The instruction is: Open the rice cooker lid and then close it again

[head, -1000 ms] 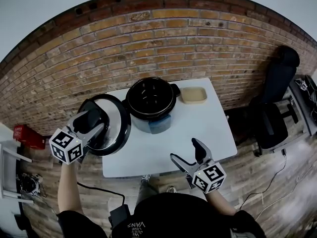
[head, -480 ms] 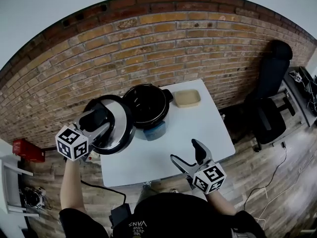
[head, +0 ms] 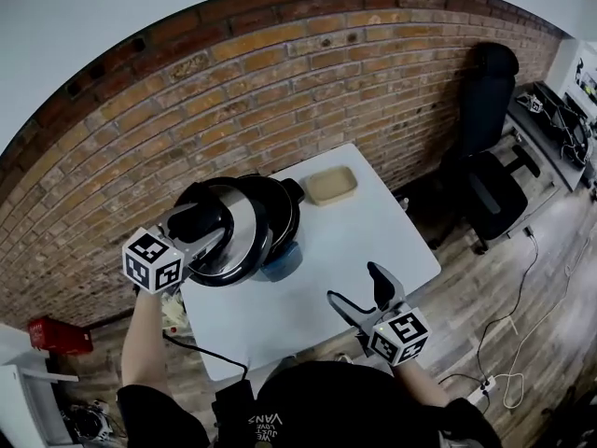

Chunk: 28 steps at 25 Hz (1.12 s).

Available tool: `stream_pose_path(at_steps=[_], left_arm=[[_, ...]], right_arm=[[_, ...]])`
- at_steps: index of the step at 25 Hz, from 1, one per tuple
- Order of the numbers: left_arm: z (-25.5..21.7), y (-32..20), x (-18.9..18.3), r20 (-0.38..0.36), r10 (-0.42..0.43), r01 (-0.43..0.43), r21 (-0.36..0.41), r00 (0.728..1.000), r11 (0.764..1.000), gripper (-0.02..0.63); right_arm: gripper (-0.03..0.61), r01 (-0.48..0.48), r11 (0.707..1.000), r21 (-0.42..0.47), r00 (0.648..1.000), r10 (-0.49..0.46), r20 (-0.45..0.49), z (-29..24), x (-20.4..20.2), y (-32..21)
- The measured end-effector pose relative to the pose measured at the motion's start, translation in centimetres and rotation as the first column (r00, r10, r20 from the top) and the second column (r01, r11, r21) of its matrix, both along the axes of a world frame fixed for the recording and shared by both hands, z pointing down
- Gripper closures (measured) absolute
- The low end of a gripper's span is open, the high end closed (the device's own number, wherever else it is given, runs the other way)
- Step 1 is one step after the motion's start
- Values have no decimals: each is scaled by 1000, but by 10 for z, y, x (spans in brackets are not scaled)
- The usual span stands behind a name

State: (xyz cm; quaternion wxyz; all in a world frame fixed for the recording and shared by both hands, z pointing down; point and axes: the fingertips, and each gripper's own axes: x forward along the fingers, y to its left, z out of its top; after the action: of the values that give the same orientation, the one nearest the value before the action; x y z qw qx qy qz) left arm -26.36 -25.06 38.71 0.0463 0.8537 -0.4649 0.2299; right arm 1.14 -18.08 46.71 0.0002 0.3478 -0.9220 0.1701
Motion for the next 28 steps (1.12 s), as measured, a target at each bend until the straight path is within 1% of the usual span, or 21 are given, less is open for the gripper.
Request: stream_pose_path(at_steps=[6, 11, 14, 16, 24, 28], left_arm=[[19, -42, 31, 3, 135, -134, -41, 991, 990, 334], [39, -57, 45, 17, 217, -216, -74, 976, 974, 334], [50, -62, 46, 48, 247, -242, -87, 968, 966, 334], [54, -65, 47, 57, 264, -259, -89, 963, 962, 334], [54, -68, 49, 46, 352, -347, -92, 935, 933, 334], [55, -69, 51, 58, 396, -389, -103, 916, 915, 334]], right_arm=[[125, -123, 992, -22, 992, 123, 1, 6, 18, -5], [124, -195, 980, -32, 981, 195, -7, 8, 25, -2], [124, -220, 975, -40, 975, 220, -12, 11, 26, -1], [124, -233, 971, -46, 972, 233, -15, 12, 27, 0], [126, -245, 967, -64, 969, 244, -35, 17, 19, -1], [124, -241, 968, -64, 970, 239, -38, 17, 11, -2]])
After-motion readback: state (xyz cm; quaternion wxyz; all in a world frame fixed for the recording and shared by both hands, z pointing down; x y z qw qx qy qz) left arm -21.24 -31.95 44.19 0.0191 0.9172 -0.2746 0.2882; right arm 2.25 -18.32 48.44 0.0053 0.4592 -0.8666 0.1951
